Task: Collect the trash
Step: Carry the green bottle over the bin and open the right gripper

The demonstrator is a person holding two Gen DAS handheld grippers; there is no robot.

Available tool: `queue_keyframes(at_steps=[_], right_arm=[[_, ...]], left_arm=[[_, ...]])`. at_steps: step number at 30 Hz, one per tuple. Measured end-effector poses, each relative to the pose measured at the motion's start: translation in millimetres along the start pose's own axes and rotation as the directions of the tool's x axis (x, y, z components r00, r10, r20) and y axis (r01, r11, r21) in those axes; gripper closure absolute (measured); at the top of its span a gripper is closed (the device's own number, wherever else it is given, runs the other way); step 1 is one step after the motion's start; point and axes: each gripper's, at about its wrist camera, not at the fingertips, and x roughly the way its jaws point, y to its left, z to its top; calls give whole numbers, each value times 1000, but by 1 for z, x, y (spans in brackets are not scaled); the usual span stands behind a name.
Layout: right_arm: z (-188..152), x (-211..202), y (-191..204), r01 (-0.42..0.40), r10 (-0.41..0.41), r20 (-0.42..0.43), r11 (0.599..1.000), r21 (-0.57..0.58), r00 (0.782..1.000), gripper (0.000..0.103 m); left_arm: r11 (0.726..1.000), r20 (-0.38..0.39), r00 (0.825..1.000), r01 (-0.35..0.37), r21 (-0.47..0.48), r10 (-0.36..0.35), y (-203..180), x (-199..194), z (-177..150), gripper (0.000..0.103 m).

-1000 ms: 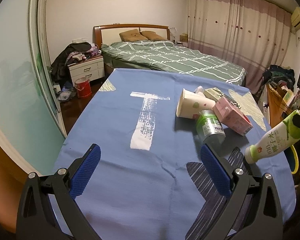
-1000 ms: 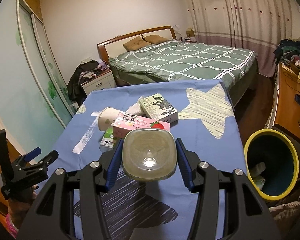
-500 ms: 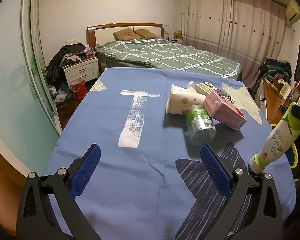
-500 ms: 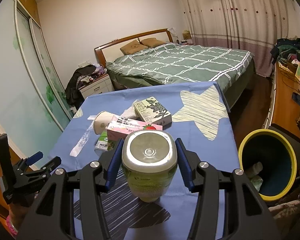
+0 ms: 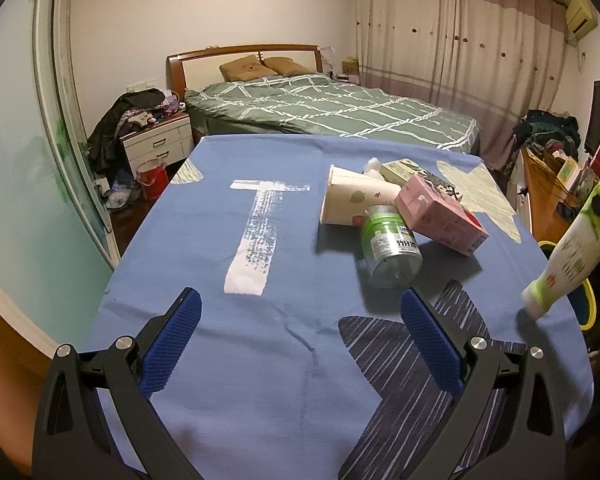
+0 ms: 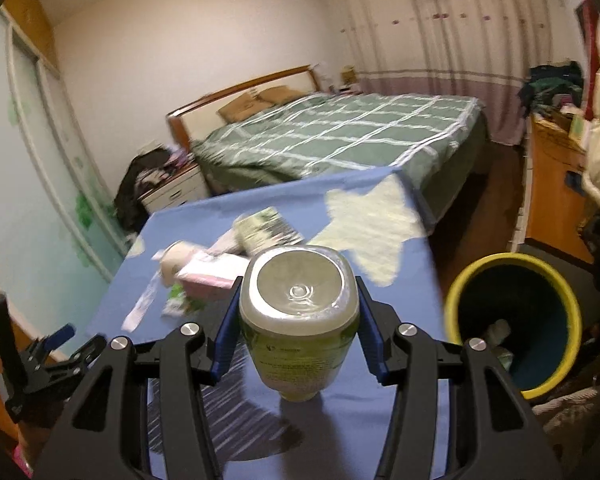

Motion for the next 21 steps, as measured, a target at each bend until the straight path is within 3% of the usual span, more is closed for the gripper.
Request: queue_keyframes(at_steps=[6, 11, 17, 21], right_arm=[[9, -10, -61, 185, -189, 42, 978, 91, 981, 53], [11, 3, -120, 362, -368, 8, 919, 157, 930, 53], [7, 21, -167, 451, -449, -51, 875, 177, 892, 53], [3, 22, -181, 480, -480, -49, 857, 186, 876, 40]], left_arm=[[1000, -8, 1000, 8, 13, -8, -7, 4, 1, 5], [999, -25, 999, 32, 37, -31, -21, 11, 1, 5], [996, -55, 997, 63, 65, -59, -40, 22, 3, 5], [993, -63, 995, 82, 82, -77, -52, 28, 7, 5]])
